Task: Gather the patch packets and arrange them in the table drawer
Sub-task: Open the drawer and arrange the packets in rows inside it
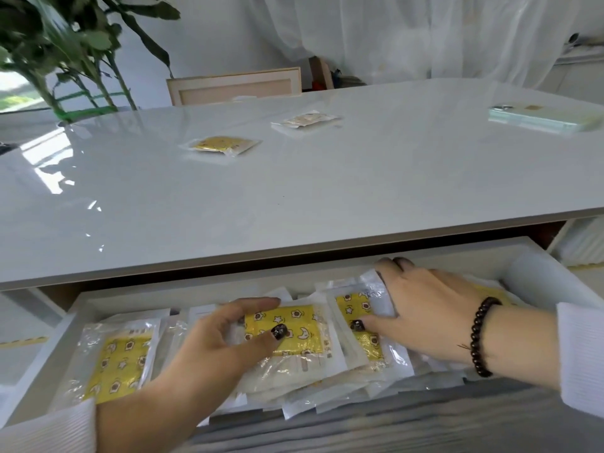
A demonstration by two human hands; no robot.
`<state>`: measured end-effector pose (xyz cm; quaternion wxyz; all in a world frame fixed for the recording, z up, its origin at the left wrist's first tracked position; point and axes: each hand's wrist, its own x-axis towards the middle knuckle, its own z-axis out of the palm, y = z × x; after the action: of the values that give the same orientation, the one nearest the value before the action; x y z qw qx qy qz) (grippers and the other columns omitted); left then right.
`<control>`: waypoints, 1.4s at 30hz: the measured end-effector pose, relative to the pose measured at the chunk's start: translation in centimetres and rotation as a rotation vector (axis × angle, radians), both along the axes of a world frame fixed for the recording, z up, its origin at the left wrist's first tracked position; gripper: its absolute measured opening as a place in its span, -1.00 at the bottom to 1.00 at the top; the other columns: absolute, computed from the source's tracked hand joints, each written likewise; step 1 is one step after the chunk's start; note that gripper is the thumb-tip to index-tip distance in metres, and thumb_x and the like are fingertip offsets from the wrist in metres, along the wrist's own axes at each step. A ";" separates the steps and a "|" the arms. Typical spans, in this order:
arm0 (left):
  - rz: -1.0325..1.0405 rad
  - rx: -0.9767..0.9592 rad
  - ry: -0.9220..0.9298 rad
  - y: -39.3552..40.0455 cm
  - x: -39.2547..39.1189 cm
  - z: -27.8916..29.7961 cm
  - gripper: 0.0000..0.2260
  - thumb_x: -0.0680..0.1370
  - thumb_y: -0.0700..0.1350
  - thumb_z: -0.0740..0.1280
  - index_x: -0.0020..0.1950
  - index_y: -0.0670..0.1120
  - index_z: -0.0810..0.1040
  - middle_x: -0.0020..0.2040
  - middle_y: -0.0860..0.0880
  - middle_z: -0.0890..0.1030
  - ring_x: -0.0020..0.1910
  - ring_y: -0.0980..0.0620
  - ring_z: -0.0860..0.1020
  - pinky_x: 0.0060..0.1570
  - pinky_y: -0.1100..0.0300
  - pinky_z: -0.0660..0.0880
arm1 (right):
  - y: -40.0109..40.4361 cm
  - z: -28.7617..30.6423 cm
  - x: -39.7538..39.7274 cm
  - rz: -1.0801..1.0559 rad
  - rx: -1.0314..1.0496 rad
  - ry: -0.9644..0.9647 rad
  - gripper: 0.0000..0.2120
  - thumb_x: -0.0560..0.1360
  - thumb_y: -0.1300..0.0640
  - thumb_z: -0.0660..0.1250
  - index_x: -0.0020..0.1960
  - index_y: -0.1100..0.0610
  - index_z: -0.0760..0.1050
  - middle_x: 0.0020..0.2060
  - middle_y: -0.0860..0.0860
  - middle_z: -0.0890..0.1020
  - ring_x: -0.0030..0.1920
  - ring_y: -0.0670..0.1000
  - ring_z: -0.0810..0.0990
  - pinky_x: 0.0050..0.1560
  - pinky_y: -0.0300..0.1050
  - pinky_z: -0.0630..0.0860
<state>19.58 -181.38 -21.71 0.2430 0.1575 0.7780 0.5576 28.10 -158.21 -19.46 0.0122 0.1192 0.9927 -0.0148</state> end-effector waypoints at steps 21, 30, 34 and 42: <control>0.026 0.314 -0.466 11.0 3.1 2.3 -0.76 0.49 -0.31 0.36 0.15 -0.30 0.52 0.01 -0.23 0.69 -0.02 -0.15 0.68 -0.08 0.09 0.64 | 6.5 2.8 3.0 -0.317 -1.217 0.077 -0.72 0.40 0.40 0.41 0.07 0.21 0.55 -0.17 0.15 0.70 -0.20 0.07 0.68 -0.13 -0.08 0.62; -0.018 0.109 -0.343 18.9 4.6 0.1 -0.65 0.42 -0.40 0.43 0.17 -0.27 0.48 0.03 -0.24 0.65 -0.21 -0.09 0.69 -0.27 0.16 0.63 | 8.8 2.6 7.9 -0.257 -0.540 -0.148 -0.72 0.48 0.01 0.36 0.12 0.06 0.40 -0.05 0.04 0.56 -0.33 -0.14 0.57 -0.37 -0.27 0.51; -0.036 0.093 -0.302 21.6 5.0 -0.2 -0.74 0.41 -0.38 0.46 -0.01 -0.16 0.50 -0.11 -0.13 0.65 -0.19 -0.02 0.68 -0.27 0.22 0.63 | 9.7 2.0 9.0 -0.186 -0.233 -0.198 -0.76 0.50 -0.10 0.26 0.01 0.03 0.34 -0.02 -0.07 0.32 -0.19 -0.14 0.43 -0.26 -0.29 0.38; -0.139 -0.031 -0.222 24.3 6.0 0.0 -0.85 0.40 -0.30 0.39 -0.29 -0.08 0.54 -0.11 -0.22 0.69 -0.03 -0.17 0.67 0.04 -0.12 0.60 | 11.6 1.3 10.4 -0.141 -0.170 -0.246 -0.65 0.52 -0.18 0.18 -0.24 0.09 0.42 -0.27 -0.03 0.50 -0.34 -0.06 0.46 -0.37 -0.28 0.39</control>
<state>25.60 -157.07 -21.71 0.3681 0.1445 0.7420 0.5414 38.53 -146.63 -18.16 0.1429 0.1878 0.9680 -0.0851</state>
